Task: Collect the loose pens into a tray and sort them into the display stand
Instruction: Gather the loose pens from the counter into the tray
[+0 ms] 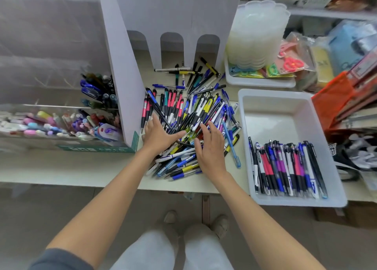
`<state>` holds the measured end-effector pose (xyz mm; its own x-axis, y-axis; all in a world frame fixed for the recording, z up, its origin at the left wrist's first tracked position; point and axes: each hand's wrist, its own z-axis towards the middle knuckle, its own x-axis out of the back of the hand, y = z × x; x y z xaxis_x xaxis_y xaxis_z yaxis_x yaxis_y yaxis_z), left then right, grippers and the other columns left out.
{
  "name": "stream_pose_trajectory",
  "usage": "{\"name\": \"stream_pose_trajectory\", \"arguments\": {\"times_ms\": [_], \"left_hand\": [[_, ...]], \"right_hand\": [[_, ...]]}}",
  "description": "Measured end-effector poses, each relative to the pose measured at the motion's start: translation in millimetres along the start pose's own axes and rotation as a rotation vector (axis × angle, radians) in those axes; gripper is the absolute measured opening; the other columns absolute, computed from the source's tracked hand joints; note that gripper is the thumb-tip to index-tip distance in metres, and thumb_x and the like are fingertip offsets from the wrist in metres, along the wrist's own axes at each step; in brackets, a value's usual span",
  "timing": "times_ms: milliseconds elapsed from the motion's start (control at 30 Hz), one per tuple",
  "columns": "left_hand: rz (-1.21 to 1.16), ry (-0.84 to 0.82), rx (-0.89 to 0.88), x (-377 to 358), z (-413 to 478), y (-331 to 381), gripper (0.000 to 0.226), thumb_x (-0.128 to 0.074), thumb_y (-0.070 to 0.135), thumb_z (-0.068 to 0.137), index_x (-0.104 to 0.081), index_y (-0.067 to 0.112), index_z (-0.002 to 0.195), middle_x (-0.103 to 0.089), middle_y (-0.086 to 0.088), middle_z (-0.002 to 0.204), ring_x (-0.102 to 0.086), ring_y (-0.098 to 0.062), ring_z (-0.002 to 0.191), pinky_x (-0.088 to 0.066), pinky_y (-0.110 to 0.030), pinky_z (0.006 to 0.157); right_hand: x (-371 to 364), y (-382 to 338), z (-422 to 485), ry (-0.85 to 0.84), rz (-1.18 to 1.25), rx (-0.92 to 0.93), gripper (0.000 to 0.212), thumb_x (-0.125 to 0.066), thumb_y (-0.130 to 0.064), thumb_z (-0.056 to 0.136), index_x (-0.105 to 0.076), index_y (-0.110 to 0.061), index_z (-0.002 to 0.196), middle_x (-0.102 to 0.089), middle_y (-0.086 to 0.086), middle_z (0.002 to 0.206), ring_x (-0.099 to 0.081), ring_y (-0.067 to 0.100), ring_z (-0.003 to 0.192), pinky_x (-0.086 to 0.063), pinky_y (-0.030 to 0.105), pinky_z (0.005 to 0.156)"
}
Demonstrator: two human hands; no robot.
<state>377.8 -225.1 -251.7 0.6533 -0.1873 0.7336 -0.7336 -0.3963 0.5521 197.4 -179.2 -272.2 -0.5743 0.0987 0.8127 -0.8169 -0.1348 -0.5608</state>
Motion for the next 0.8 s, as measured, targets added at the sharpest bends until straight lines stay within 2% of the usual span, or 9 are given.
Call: {"name": "stream_pose_trajectory", "arguments": {"times_ms": [67, 167, 267, 300, 367, 467, 533, 633, 800], "left_hand": [[0.008, 0.030, 0.022, 1.7, 9.5, -1.1, 0.115, -0.065, 0.070, 0.078, -0.006, 0.012, 0.158, -0.015, -0.015, 0.163, -0.018, -0.035, 0.149, -0.023, -0.054, 0.119], [0.010, 0.020, -0.004, 4.0, 21.1, -8.1, 0.087, -0.071, 0.048, 0.087, -0.029, 0.011, 0.153, -0.032, -0.018, 0.152, -0.035, -0.036, 0.139, -0.033, -0.047, 0.114], [-0.099, -0.046, -0.023, 7.8, 25.4, -18.8, 0.077, -0.072, 0.028, 0.087, -0.034, 0.013, 0.152, -0.037, -0.017, 0.147, -0.041, -0.033, 0.134, -0.036, -0.047, 0.113], [-0.123, -0.073, -0.029, 9.3, 22.0, -20.5, 0.078, -0.071, 0.030, 0.088, -0.032, 0.015, 0.153, -0.035, -0.015, 0.150, -0.039, -0.032, 0.137, -0.034, -0.048, 0.114], [-0.111, -0.122, -0.070, 11.3, 9.4, -19.9, 0.085, -0.067, 0.047, 0.089, -0.024, 0.018, 0.156, -0.026, -0.009, 0.159, -0.027, -0.028, 0.145, -0.028, -0.049, 0.118], [0.084, -0.166, -0.114, 11.2, -23.8, -15.2, 0.123, -0.064, 0.077, 0.072, 0.002, 0.020, 0.159, -0.001, -0.001, 0.167, -0.004, -0.023, 0.153, -0.014, -0.049, 0.121], [0.240, -0.145, -0.109, 5.5, -43.8, -21.0, 0.140, -0.061, 0.088, 0.061, 0.014, 0.018, 0.157, 0.010, 0.000, 0.166, 0.005, -0.022, 0.153, -0.007, -0.049, 0.121], [0.375, -0.045, -0.125, -6.4, -58.0, -31.3, 0.140, -0.058, 0.089, 0.062, 0.009, 0.011, 0.157, -0.001, -0.007, 0.166, -0.003, -0.025, 0.152, -0.012, -0.049, 0.120], [0.355, 0.036, -0.145, -12.0, -44.8, -20.6, 0.117, -0.066, 0.069, 0.077, -0.003, 0.009, 0.157, -0.025, -0.013, 0.154, -0.027, -0.031, 0.140, -0.031, -0.044, 0.110]], "right_hand": [[-3.1, 6.8, -1.9, -0.029, -0.042, 0.055, 0.053, -0.036, -0.044, 0.100, -0.038, -0.017, 0.145, -0.031, 0.007, 0.152, -0.024, 0.024, 0.143, -0.020, 0.048, 0.118], [-9.0, 17.0, -6.3, -0.052, -0.154, 0.148, 0.057, -0.038, -0.053, 0.098, -0.038, -0.019, 0.145, -0.031, 0.009, 0.154, -0.023, 0.025, 0.146, -0.014, 0.048, 0.120], [-13.0, 16.2, -2.6, -0.016, -0.182, 0.117, 0.062, -0.039, -0.057, 0.095, -0.036, -0.020, 0.145, -0.027, 0.011, 0.155, -0.017, 0.025, 0.149, -0.013, 0.052, 0.120], [-13.5, 13.5, 0.4, -0.008, -0.176, 0.103, 0.065, -0.040, -0.059, 0.095, -0.036, -0.019, 0.145, -0.026, 0.011, 0.156, -0.015, 0.026, 0.149, -0.012, 0.053, 0.120], [-13.2, 8.5, 7.4, 0.008, -0.180, 0.091, 0.072, -0.044, -0.063, 0.093, -0.035, -0.017, 0.147, -0.022, 0.013, 0.158, -0.012, 0.026, 0.150, -0.007, 0.053, 0.122], [-9.2, 6.4, 10.3, 0.003, -0.180, 0.065, 0.079, -0.044, -0.065, 0.090, -0.029, -0.019, 0.151, -0.014, 0.013, 0.161, -0.005, 0.025, 0.152, -0.001, 0.049, 0.122], [-6.4, 9.4, 5.5, 0.007, -0.141, 0.043, 0.077, -0.044, -0.065, 0.090, -0.027, -0.021, 0.152, -0.013, 0.011, 0.162, -0.003, 0.023, 0.152, 0.000, 0.047, 0.123], [-4.4, 13.9, -5.2, 0.039, -0.127, 0.038, 0.073, -0.045, -0.061, 0.091, -0.030, -0.020, 0.149, -0.018, 0.011, 0.160, -0.009, 0.024, 0.151, -0.005, 0.050, 0.122], [-6.6, 13.1, -10.8, 0.039, -0.101, 0.003, 0.068, -0.045, -0.057, 0.093, -0.033, -0.019, 0.148, -0.021, 0.010, 0.158, -0.012, 0.023, 0.149, -0.006, 0.047, 0.122]]}}
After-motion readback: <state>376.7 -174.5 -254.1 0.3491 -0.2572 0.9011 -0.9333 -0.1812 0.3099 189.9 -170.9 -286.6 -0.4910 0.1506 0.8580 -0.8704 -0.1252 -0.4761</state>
